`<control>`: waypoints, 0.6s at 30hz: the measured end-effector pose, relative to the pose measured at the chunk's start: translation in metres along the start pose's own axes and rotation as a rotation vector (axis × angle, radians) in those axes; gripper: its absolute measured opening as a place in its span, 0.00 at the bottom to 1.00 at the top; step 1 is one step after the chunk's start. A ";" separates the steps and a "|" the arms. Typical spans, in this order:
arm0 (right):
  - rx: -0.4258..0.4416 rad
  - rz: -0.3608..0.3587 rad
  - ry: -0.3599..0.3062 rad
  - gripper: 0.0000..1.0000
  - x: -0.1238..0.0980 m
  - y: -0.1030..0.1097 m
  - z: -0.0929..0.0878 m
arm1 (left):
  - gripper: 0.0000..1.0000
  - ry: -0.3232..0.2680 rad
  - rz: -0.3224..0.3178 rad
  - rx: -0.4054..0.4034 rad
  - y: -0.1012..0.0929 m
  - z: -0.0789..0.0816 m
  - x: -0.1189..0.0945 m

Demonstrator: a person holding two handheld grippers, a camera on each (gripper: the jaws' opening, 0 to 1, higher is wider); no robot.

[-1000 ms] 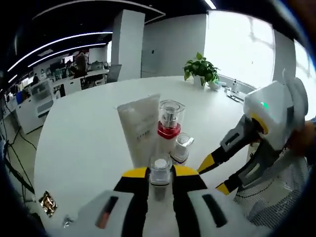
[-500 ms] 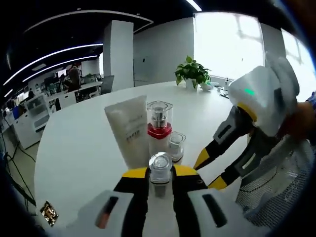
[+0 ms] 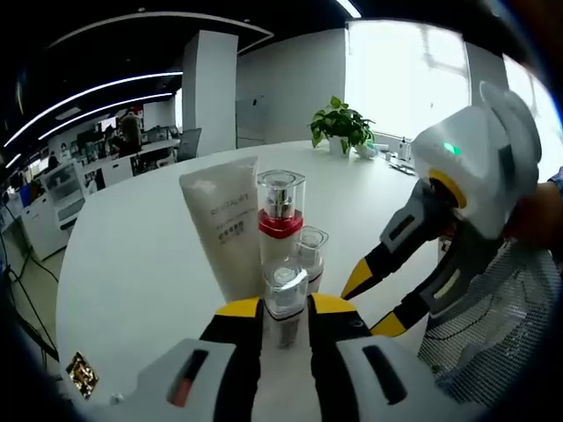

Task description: Arrange the skincare products in the storage area until every visible bottle or jar stands upright without overlapping.

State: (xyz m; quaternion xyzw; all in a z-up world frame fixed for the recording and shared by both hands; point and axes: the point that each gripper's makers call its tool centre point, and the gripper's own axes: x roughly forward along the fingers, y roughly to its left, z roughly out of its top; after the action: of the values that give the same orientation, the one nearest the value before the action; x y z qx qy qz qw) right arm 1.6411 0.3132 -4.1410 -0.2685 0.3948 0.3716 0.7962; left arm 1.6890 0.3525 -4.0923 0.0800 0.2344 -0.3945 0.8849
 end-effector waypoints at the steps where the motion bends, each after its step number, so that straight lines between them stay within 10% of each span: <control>1: 0.000 0.002 -0.002 0.23 0.000 0.000 0.000 | 0.18 0.003 0.000 -0.001 0.000 -0.001 0.000; 18: -0.013 -0.038 0.056 0.23 0.001 -0.010 -0.013 | 0.28 0.117 0.007 0.036 0.006 -0.027 -0.003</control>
State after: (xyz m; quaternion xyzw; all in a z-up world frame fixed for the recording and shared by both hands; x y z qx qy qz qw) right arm 1.6440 0.2980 -4.1474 -0.2914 0.4094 0.3511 0.7901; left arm 1.6824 0.3672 -4.1150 0.1197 0.2781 -0.3905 0.8694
